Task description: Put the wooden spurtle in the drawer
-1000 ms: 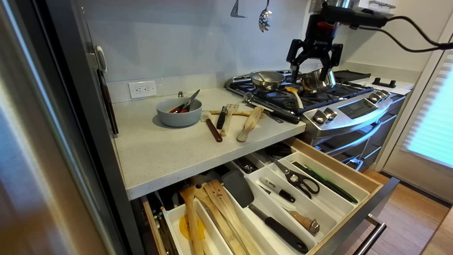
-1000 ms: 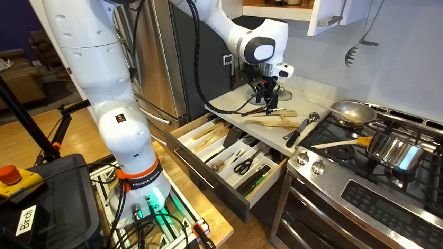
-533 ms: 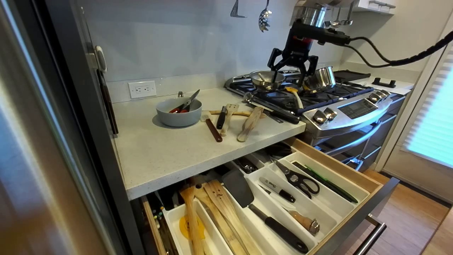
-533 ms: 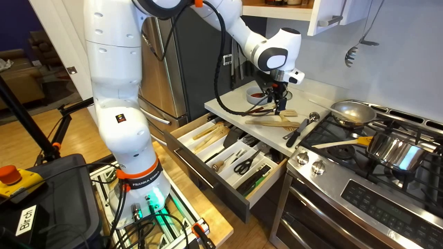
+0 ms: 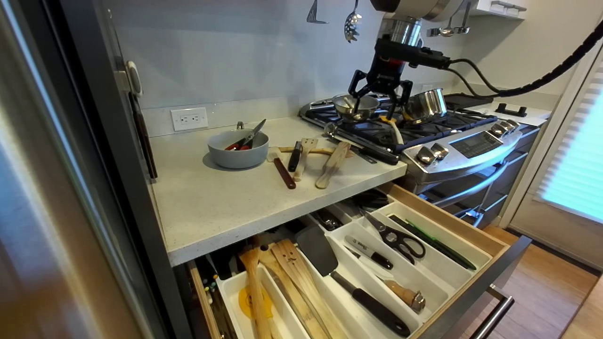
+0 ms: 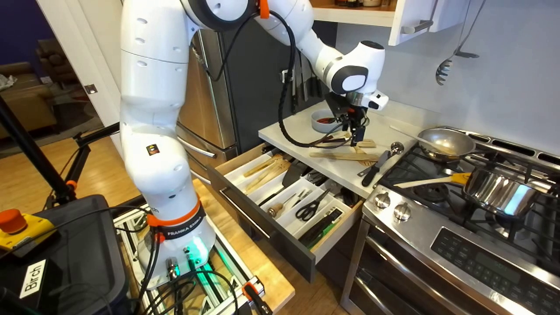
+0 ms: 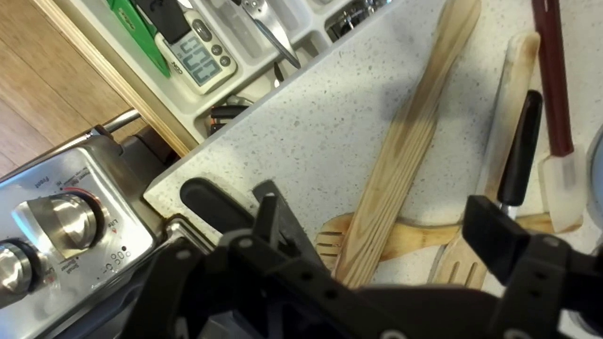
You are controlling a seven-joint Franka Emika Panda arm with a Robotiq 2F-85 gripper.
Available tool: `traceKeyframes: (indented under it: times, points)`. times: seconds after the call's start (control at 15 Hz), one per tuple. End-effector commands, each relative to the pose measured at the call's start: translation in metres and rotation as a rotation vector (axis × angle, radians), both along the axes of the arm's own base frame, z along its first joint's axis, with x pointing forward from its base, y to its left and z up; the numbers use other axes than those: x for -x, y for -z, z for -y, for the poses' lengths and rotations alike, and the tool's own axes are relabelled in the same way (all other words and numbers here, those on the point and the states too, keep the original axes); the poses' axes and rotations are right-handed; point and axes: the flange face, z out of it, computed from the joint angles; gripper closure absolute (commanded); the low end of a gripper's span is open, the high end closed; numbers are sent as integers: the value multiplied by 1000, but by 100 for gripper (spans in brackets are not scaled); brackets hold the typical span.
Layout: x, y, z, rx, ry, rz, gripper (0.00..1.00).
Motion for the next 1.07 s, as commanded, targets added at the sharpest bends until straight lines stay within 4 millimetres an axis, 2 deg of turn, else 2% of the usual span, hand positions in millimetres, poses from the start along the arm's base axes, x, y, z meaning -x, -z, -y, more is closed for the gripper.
traceKeyframes:
  times: [0.0, 0.27, 0.4, 0.47, 0.53, 0.6, 0.67, 0.87, 1.0]
  points:
    - [-28, 43, -20, 5, 188, 70, 0]
    - [-48, 92, -43, 15, 299, 58, 0]
    - [-54, 109, -49, 14, 317, 29, 0]
    - [-59, 116, -49, 15, 328, 17, 5]
    - [-63, 119, -47, 18, 338, 11, 19]
    - [-66, 122, -45, 16, 347, -3, 29]
    - [-70, 126, -42, 15, 353, -13, 30]
    - [-78, 133, -37, 16, 360, -49, 54]
    - [-83, 137, -34, 13, 360, -67, 61]
